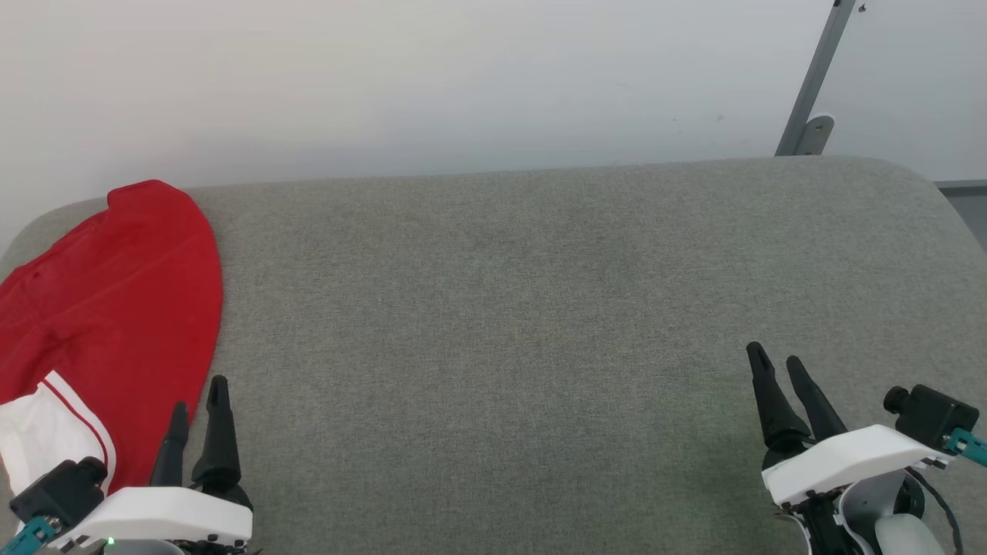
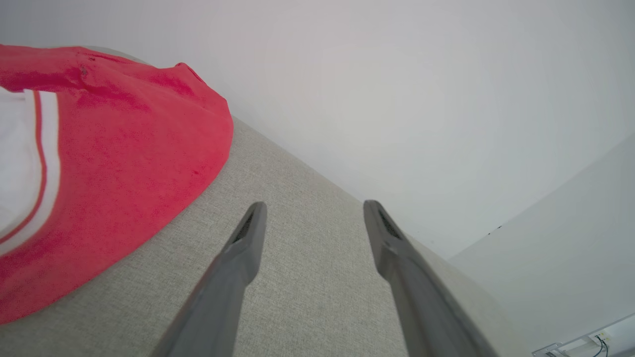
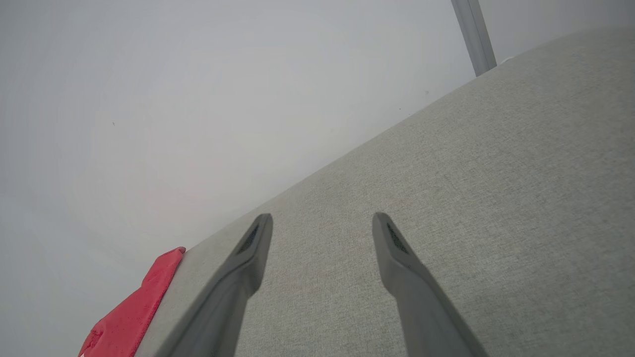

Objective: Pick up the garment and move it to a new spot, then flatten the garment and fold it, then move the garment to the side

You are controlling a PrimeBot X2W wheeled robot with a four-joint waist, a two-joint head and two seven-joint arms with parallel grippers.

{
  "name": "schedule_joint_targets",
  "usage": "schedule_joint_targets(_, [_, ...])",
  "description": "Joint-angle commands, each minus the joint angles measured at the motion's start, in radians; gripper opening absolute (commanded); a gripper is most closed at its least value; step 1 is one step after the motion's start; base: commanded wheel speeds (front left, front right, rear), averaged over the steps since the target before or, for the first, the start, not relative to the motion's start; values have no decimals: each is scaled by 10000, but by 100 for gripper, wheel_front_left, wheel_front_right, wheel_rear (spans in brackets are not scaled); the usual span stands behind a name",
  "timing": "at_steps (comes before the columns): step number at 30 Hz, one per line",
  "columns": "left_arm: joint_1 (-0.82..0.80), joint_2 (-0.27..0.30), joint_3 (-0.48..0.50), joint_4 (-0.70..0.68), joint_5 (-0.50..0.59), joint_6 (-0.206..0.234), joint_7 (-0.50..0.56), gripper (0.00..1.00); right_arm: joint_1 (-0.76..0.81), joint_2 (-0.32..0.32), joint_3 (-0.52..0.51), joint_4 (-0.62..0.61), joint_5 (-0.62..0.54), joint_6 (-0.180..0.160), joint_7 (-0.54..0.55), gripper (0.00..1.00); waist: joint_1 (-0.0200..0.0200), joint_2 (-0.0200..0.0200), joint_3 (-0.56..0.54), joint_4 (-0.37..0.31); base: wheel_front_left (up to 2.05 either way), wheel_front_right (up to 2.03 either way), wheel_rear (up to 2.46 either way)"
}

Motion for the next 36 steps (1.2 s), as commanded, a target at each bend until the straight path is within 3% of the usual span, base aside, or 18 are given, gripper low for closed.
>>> schedule_joint_targets(1, [50, 60, 42, -153, 246, -78, -88, 100, -272, -58, 29, -125, -236, 0, -111, 100, 0, 0, -2, -1, 0, 0, 0])
schedule_joint_targets(36, [383, 25, 276, -410, 3573, -520, -931, 100, -245, -159, 286, -323, -3232, -1, -705, 100, 0, 0, -37, -19, 0, 0, 0])
